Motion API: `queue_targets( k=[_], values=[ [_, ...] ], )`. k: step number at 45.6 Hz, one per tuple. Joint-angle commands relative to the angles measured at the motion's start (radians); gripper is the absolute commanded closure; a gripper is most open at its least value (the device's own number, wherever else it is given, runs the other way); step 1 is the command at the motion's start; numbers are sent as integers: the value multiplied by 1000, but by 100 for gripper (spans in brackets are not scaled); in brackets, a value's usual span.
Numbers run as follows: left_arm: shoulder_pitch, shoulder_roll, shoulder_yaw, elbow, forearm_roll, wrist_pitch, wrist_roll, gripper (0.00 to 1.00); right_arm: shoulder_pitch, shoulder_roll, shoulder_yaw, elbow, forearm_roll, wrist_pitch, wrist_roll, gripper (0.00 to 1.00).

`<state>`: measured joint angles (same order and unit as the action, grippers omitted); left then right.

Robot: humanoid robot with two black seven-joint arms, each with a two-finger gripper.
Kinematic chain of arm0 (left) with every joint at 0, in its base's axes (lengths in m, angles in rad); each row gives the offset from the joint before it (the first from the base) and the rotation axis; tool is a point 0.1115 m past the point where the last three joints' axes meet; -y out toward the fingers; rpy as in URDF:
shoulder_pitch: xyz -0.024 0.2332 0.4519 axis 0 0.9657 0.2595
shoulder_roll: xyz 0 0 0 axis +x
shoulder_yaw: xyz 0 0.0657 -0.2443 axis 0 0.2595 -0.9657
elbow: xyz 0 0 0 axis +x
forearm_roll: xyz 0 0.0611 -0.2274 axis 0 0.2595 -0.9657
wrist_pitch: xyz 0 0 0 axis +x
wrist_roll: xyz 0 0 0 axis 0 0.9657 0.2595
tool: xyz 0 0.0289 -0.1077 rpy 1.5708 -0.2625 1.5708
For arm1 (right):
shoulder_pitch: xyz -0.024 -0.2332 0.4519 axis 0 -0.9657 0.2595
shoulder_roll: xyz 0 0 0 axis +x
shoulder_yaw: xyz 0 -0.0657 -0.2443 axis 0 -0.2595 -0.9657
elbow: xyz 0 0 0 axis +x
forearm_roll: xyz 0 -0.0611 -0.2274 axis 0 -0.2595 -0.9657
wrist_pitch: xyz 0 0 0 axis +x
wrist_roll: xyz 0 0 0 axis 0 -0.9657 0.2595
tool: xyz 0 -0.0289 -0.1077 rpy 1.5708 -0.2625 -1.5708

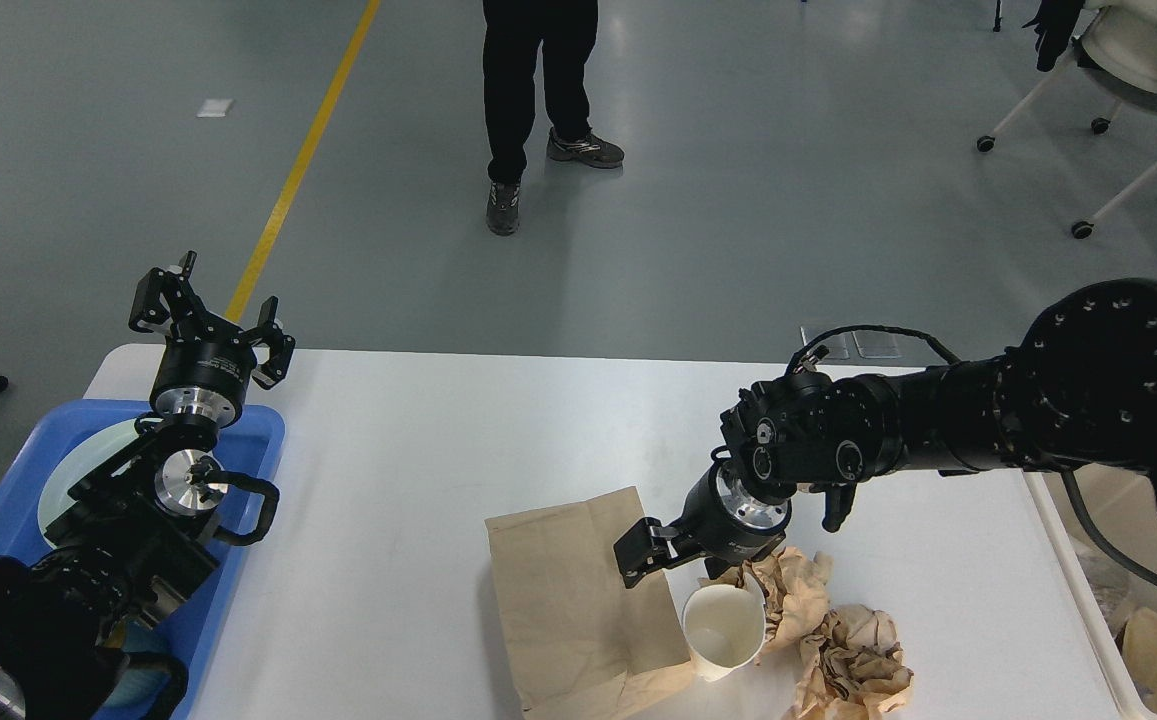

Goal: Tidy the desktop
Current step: 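Close the right gripper on the brown paper bag, then lift the paper bag and drop it into the beige bin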

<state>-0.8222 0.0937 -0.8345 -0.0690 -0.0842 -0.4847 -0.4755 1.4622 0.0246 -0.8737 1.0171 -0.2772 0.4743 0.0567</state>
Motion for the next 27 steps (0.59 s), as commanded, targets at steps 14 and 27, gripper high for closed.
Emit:
queue_targets(
  k=[14, 27],
  values=[
    [0, 0, 0, 0, 0, 0, 0, 4, -108, 44, 1, -107, -2, -146, 3, 2],
    [0, 0, 0, 0, 0, 0, 0, 4, -114, 47, 1, -120, -3, -181, 3, 74]
  ],
)
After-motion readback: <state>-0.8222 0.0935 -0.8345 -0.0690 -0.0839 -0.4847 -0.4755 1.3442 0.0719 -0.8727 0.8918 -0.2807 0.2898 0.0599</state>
